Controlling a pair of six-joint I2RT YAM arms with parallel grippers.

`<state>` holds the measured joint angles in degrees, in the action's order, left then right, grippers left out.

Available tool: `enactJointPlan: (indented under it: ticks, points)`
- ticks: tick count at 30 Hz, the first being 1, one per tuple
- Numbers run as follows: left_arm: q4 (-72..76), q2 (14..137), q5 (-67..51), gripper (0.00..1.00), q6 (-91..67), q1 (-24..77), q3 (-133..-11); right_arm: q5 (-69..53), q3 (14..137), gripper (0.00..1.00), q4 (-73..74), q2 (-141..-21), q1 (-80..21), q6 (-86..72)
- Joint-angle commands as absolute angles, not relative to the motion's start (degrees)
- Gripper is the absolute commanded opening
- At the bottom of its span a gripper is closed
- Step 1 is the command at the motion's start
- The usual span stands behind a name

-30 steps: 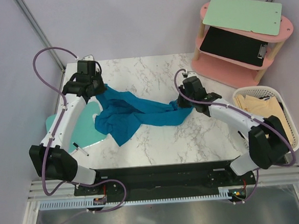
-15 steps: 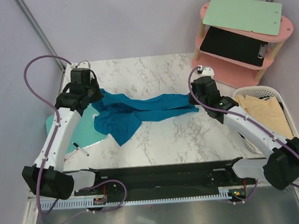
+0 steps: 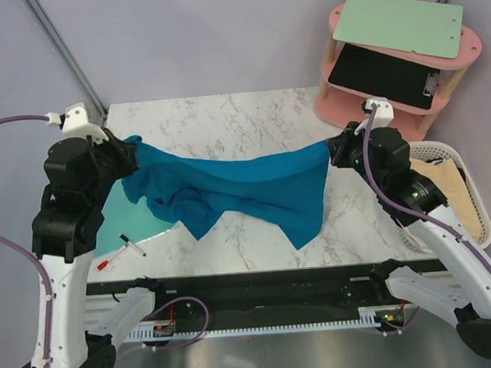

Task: Fold and stack the t-shirts
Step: Flatten out the tshirt

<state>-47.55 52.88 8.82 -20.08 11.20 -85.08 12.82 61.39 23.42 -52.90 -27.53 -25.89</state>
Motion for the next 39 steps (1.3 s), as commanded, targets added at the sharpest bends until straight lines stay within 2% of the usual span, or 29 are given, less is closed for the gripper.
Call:
enactJointPlan:
  ticks: [1,10,15,18,23,32,39]
  points:
    - [-51.06,48.79,8.61,0.02,-16.88,10.9,-90.07,9.23,66.96,0.0,28.38,-49.32,-27.51,-24.17]
    - [-57.74,41.93,4.4,0.02,-14.68,10.9,-108.79,2.73,80.14,0.0,37.26,-42.28,-27.51,-19.16]
    - [-65.03,43.15,2.46,0.02,-14.33,10.9,-124.14,5.18,87.34,0.0,42.53,-38.68,-27.51,-17.32]
    - [-65.92,44.29,3.07,0.02,-15.11,10.99,-127.96,9.48,89.9,0.0,44.9,-37.79,-27.51,-16.35]
    - [-65.48,49.55,4.57,0.02,-15.29,10.99,-124.21,15.55,87.55,0.0,45.09,-38.5,-27.42,-15.38]
    - [-53.53,65.46,5.1,0.02,-13.45,10.9,-109.0,22.23,68.22,0.0,31.74,-46.04,-27.51,-16.17]
    - [-46.5,86.99,2.28,0.02,-14.33,10.9,-108.45,25.67,58.01,0.0,15.66,-65.45,-25.85,-16.43]
